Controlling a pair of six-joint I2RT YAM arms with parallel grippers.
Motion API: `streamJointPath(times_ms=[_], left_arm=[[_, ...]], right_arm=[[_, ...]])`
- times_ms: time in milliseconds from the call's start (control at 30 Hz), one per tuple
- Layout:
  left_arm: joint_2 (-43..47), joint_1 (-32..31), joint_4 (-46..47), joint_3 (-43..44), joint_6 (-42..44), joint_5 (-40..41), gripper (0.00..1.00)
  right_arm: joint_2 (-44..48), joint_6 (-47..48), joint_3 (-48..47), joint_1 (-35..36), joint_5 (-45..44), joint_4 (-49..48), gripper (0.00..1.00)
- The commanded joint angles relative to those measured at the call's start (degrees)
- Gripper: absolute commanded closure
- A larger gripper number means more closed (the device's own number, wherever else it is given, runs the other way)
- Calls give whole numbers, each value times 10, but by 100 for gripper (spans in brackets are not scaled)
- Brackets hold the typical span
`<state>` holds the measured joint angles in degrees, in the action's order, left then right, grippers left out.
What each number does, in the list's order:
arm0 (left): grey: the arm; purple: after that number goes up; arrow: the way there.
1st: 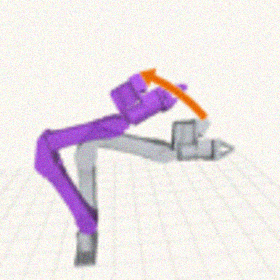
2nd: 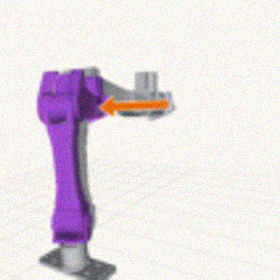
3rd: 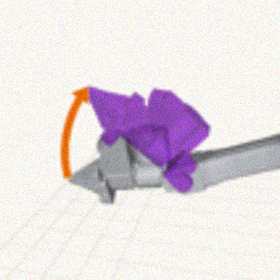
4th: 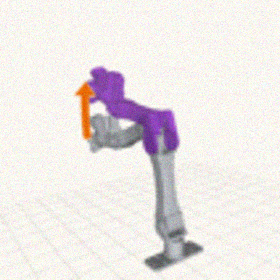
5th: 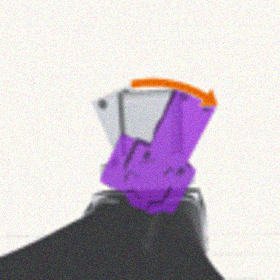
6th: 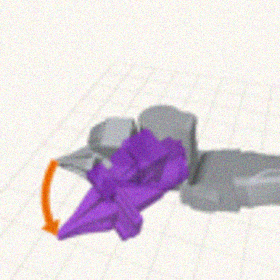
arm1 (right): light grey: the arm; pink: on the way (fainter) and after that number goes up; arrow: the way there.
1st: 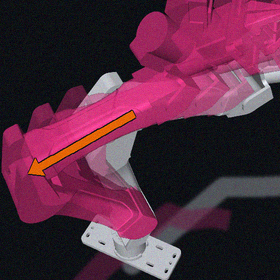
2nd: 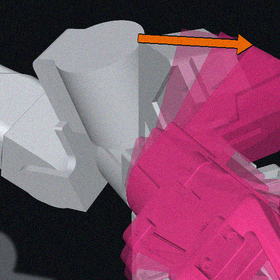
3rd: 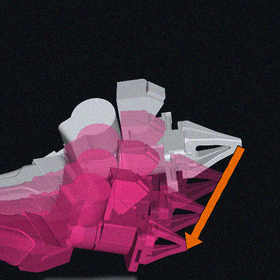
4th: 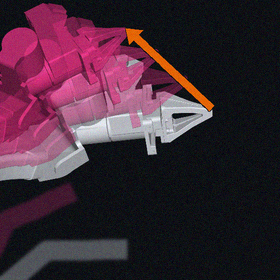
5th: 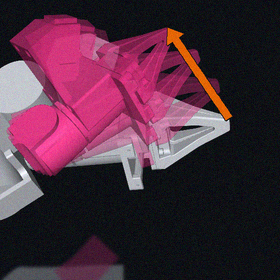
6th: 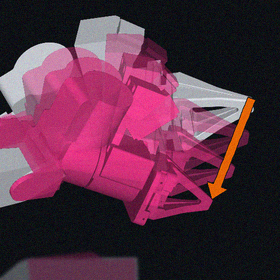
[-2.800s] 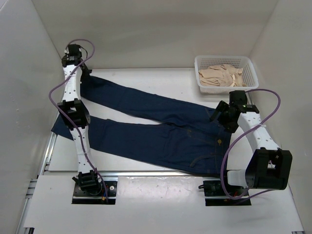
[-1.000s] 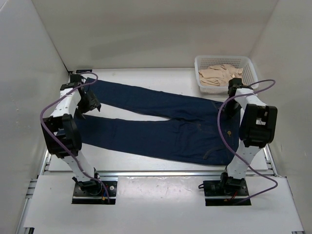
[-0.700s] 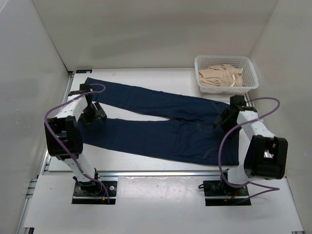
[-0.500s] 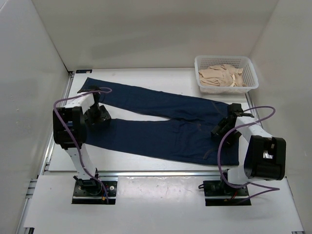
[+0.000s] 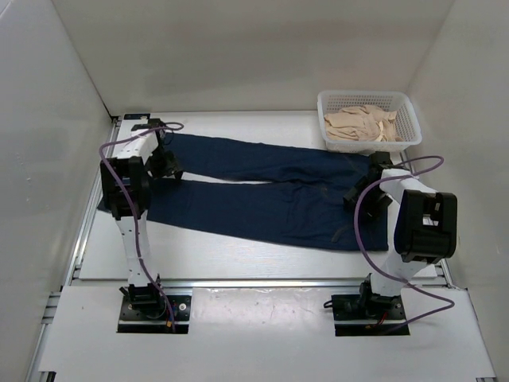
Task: Fold and stack the trousers
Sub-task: Fold the trousers
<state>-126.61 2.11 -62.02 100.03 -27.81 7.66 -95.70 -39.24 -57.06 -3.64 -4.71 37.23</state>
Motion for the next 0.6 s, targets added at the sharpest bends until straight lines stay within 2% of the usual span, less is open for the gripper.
streamJointPath(times_ms=[0, 67, 133, 167, 233, 333, 467, 533, 567], left_arm=[[-54, -2, 2, 82, 4, -12, 10], [-85, -7, -17, 162, 4, -12, 10], [-90, -7, -49, 211, 10, -12, 8], [-71, -12, -55, 239, 10, -4, 6], [-27, -12, -37, 232, 10, 9, 3], [76, 3, -7, 171, 17, 17, 0], [164, 80, 12, 56, 12, 1, 0], [200, 115, 44, -42, -3, -4, 0], [205, 131, 55, -70, -10, -14, 0]], right_arm=[[-14, -14, -36, -1, -8, -40, 24], [-14, -14, -48, -1, -8, -25, 24], [7, -14, -53, -1, 13, -20, 17], [19, -14, -46, -1, 18, -20, 14], [62, -14, -40, -1, 18, -20, 8], [125, -5, -24, -1, 18, -9, 4], [205, 28, 12, -1, 12, 10, 1], [248, 39, 35, -1, 5, 17, 1], [262, 46, 45, -1, 5, 17, 11]])
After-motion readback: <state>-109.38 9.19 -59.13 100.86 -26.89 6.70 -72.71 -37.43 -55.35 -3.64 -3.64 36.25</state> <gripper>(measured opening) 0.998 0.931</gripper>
